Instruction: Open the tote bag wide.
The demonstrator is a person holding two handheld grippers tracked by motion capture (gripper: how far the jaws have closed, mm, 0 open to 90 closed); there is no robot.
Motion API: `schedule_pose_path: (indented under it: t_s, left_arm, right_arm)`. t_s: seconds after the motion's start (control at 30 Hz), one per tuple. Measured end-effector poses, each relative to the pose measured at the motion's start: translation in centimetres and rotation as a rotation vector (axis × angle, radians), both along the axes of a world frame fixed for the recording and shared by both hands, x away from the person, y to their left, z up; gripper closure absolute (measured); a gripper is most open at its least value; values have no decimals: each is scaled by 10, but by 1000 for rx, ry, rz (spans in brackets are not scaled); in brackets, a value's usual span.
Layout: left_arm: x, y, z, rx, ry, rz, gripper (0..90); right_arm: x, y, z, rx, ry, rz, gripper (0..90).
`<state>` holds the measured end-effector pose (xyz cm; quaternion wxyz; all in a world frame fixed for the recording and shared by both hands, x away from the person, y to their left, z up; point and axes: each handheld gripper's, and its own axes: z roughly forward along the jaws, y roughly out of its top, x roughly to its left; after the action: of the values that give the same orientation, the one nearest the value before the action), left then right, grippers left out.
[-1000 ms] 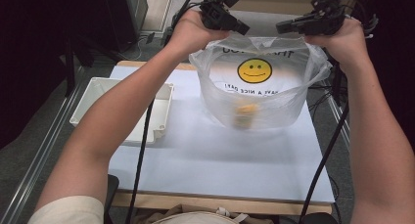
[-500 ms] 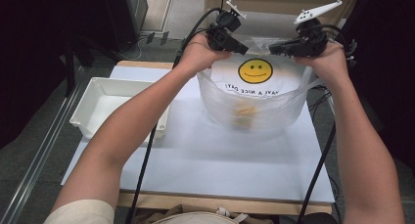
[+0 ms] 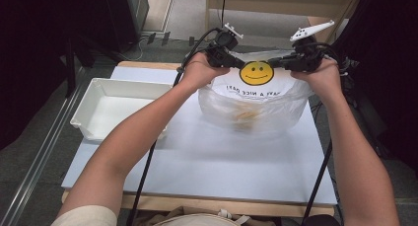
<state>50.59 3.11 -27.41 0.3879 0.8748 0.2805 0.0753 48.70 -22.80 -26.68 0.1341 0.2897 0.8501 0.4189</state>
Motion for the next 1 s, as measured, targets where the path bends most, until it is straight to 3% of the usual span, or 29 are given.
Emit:
schedule_pose_path:
  t_s: [0.17, 0.4, 0.6, 0.87, 1.0]
  left_arm:
    - [-2, 2, -17, -2, -2, 39, 900]
    - [-5, 3, -32, 6, -10, 56, 900]
    - [-6, 1, -47, 36, -15, 73, 891]
    - [-5, 2, -63, 28, -2, 95, 872]
    - [-5, 4, -72, -6, 0, 119, 867]
  right_arm:
    - [-3, -3, -16, 4, 15, -37, 900]
    - [-6, -7, -33, 7, 30, -79, 900]
    - [-10, -10, -47, 5, 34, -123, 900]
    - [-14, -11, -66, 6, 37, -148, 900]
    - [-16, -14, -77, 13, 38, -159, 886]
